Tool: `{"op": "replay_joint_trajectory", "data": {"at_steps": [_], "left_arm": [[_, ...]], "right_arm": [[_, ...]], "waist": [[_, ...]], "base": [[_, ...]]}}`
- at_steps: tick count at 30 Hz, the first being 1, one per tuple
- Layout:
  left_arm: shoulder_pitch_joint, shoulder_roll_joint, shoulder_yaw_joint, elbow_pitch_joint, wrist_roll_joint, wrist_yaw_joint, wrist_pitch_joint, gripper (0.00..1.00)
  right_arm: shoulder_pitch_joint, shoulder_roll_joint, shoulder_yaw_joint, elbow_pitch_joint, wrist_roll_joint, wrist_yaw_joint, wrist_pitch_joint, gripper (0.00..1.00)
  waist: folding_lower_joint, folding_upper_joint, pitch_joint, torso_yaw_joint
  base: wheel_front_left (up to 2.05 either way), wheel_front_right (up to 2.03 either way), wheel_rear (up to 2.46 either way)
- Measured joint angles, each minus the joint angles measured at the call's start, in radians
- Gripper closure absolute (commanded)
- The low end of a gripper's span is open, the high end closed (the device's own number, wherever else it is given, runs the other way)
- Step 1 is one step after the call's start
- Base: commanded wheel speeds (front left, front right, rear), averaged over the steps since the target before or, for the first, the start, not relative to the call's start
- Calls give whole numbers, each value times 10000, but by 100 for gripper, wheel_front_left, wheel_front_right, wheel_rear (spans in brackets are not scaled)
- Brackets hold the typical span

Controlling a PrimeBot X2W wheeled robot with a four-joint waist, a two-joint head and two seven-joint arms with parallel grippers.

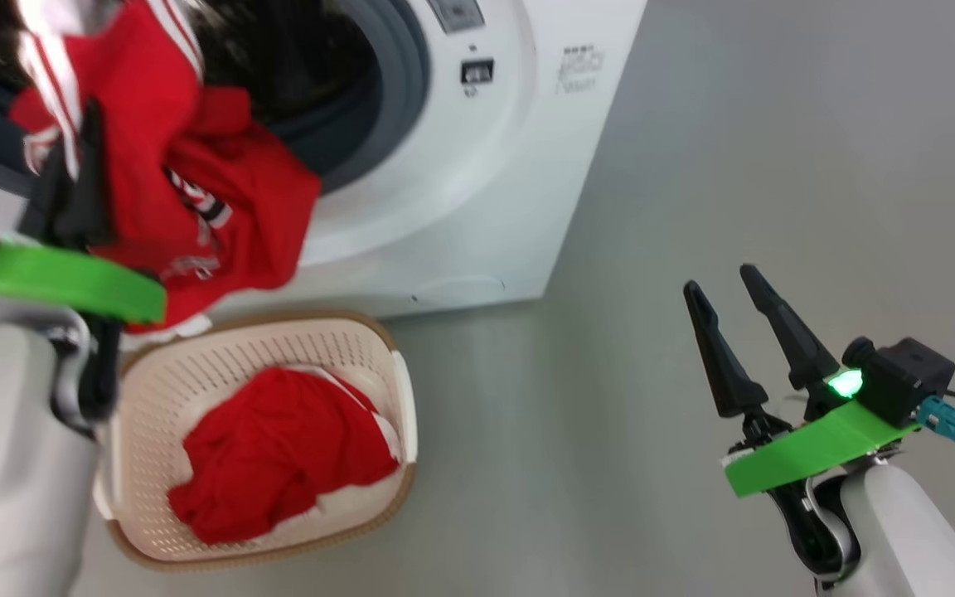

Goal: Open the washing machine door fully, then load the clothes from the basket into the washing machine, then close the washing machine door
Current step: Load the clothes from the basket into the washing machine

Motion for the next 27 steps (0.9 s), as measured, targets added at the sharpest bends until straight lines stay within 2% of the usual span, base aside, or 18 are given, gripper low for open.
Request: {"op": "replay_joint_trajectory", "data": {"at_steps": [12, 27], "left_arm": [[-2992, 290, 130, 2780, 247, -495, -36, 100], [-5930, 748, -167, 4955, 431, -606, -48, 100]], "right_arm": [[-655, 583, -17, -288, -244, 0, 0, 0], [-1022, 1122, -25, -512, -437, 0, 0, 0]], "waist": [[0, 0, 1822, -686], [0, 0, 3690, -1627]], "base": [[0, 0, 0], [0, 0, 0]]}}
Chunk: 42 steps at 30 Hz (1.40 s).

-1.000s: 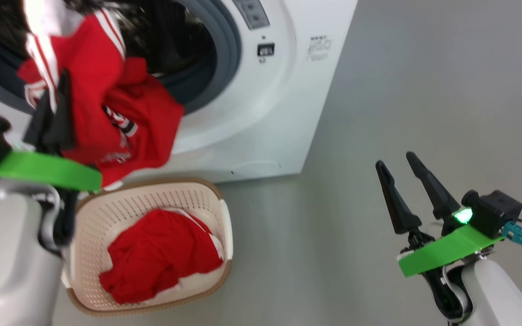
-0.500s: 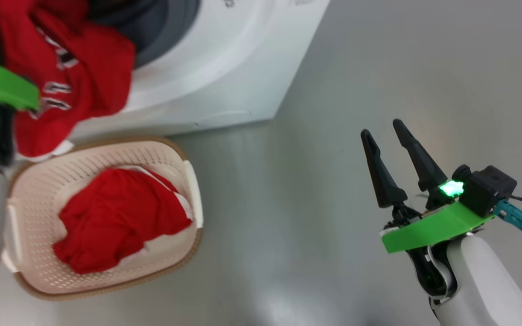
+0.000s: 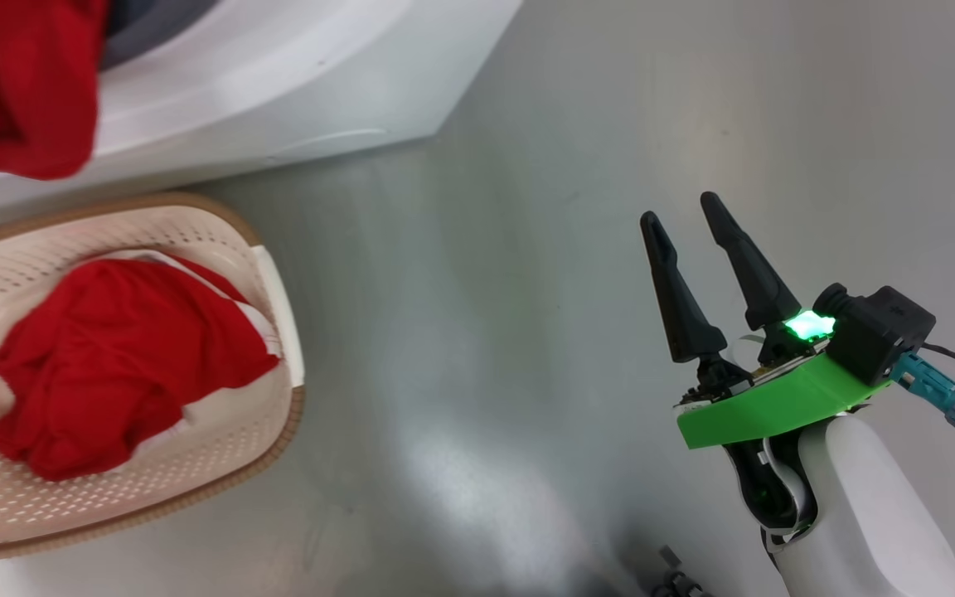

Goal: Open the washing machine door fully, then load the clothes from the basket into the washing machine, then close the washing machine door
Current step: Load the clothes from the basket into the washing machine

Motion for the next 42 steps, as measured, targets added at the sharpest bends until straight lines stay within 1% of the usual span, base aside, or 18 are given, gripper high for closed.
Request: {"op": "replay_joint_trajectory", "data": {"at_steps": [3, 6, 9, 13, 14, 15, 16, 17, 24, 30, 36, 42], "left_arm": [[-475, 40, -71, 123, 35, -58, 0, 100], [-854, 10, 13, -151, 234, -54, 0, 100], [-957, -71, 54, -222, 477, -52, -2, 100], [-949, -259, 4, 136, 541, -52, -2, 100], [-949, -259, 6, 219, 541, -52, -2, 86], [-949, -259, 2, 330, 541, -52, -2, 64], [-949, -263, -13, 462, 539, -52, -2, 13], [-949, -280, -19, 587, 533, -52, -2, 0], [-910, -378, -113, 761, 525, -58, -2, 0], [-246, -439, -217, 268, 604, -65, -2, 0], [470, -456, -6, -502, 629, -65, -2, 0], [1676, -426, 357, -1705, 629, -65, -2, 0]], "right_arm": [[-5, 27, -38, -50, -15, 0, 0, 0], [-123, 38, -63, -52, -56, 0, 0, 0], [-319, 79, -56, -42, -88, 0, 0, 0], [-350, 82, -48, -29, -88, 0, 0, 0], [-350, 82, -46, -27, -88, 0, 0, 0], [-350, 82, -44, -25, -88, 0, 0, 0], [-351, 82, -42, -21, -88, 0, 0, 0], [-351, 79, -38, -15, -88, 0, 0, 0], [-351, 58, -38, 21, -115, 0, 0, 0], [-350, -6, -44, 46, -115, 0, 0, 0], [-343, -105, -33, 138, -113, 0, 0, 0], [-323, -157, -21, 201, -109, 0, 0, 0]], "waist": [[0, 0, 242, -156], [0, 0, 433, -236], [0, 0, 507, -263], [0, 0, 438, -199], [0, 0, 421, -177], [0, 0, 405, -156], [0, 1, 390, -134], [0, 0, 374, -110], [0, 0, 206, 29], [0, 0, -58, 260], [0, 0, -358, 438], [0, 0, -687, 530]], "base": [[0, 0, 0], [0, 0, 0], [0, 0, 0], [0, 0, 0], [0, 0, 0], [0, 0, 0], [0, 0, 0], [0, 0, 0], [0, 0, 0], [0, 0, 0], [0, 0, 0], [0, 0, 0]]}}
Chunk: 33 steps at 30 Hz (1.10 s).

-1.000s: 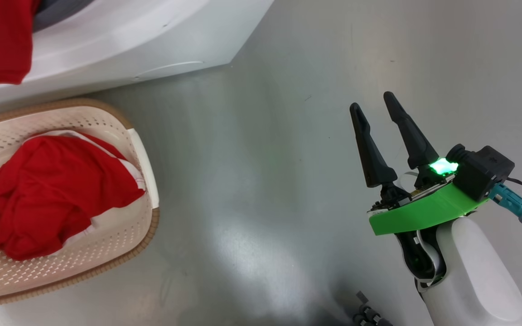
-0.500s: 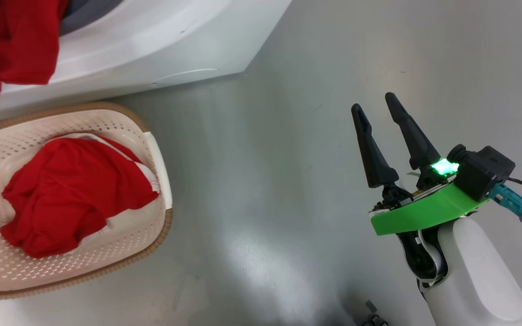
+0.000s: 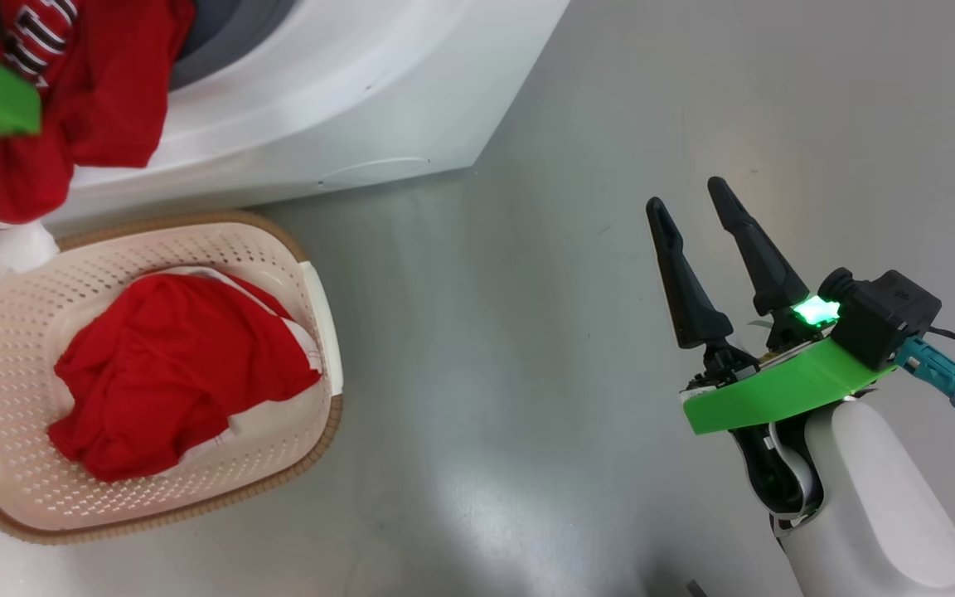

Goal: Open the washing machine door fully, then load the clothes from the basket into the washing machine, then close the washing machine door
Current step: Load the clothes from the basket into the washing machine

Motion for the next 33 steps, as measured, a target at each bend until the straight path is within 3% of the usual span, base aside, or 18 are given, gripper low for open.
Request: {"op": "replay_joint_trajectory", "data": {"at_steps": [9, 16, 33], "left_arm": [[2201, 48, 454, -2107, 217, 23, 0, 0], [4196, 33, 1127, -4019, 523, 307, 0, 0], [7133, -527, 2389, -6508, 786, 481, 0, 0]], "right_arm": [[38, -115, -17, 13, 29, 0, 0, 0], [153, -167, -123, -71, 42, 0, 0, 0], [220, -224, -307, -153, 42, 0, 0, 0]], "waist": [[0, 0, -232, 148], [0, 0, -279, 293], [0, 0, -205, 590]], "base": [[0, 0, 0], [0, 0, 0], [0, 0, 0]]}}
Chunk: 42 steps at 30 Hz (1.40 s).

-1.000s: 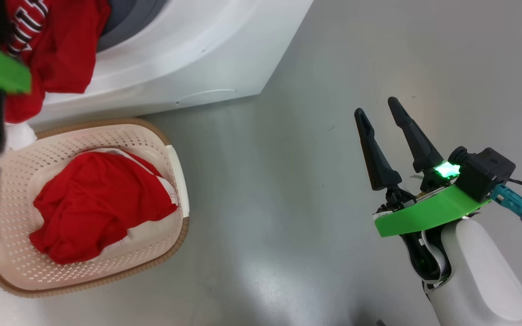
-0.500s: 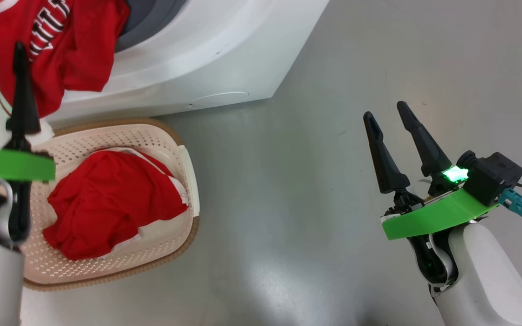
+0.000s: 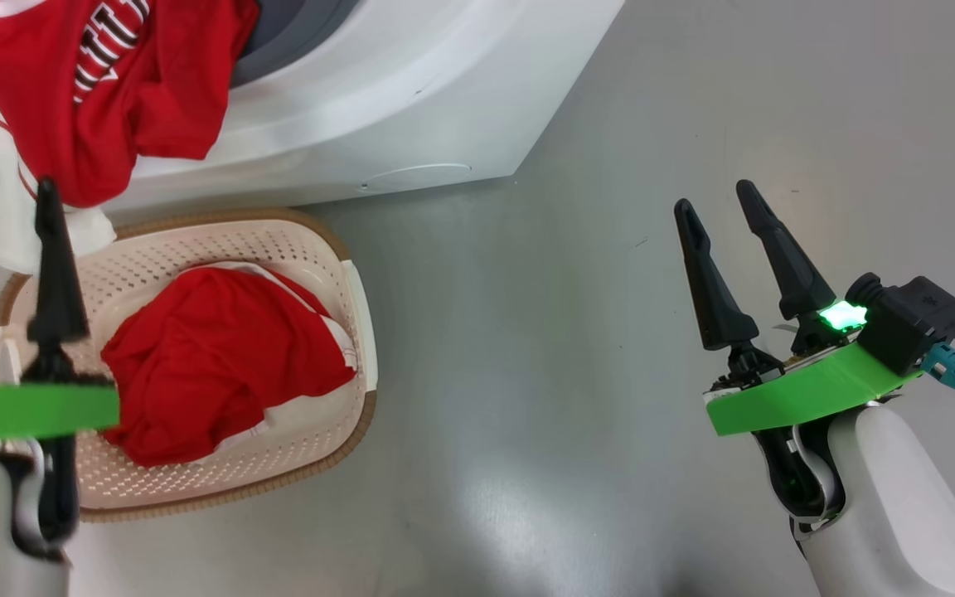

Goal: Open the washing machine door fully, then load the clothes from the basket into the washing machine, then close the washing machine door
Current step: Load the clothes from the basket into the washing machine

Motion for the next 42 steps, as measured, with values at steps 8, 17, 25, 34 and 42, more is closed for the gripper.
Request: {"op": "replay_joint_trajectory", "data": {"at_steps": [8, 17, 25, 34, 42], "left_arm": [[1244, -631, 537, -732, 376, -44, 0, 0], [1727, -1145, 729, -711, 616, -316, 0, 0], [1723, -1335, 842, -525, 823, -399, 0, 0], [1694, -1361, 884, -299, 961, -479, 0, 0], [1128, -1097, 727, 585, 1009, -481, 0, 0]], "right_arm": [[3, -13, -19, -15, 0, 0, 0, 0], [17, -73, -56, -25, 0, 0, 0, 0], [16, -123, -56, -23, 0, 0, 0, 0], [16, -119, -56, -17, 0, 0, 0, 0], [15, -96, -42, -10, 0, 0, 0, 0]], "waist": [[0, 0, -86, -26], [0, 0, -136, 99], [0, 0, -152, 135], [0, 0, -155, 92], [0, 0, -84, 33]], "base": [[0, 0, 0], [0, 0, 0], [0, 0, 0], [0, 0, 0], [0, 0, 0]]}}
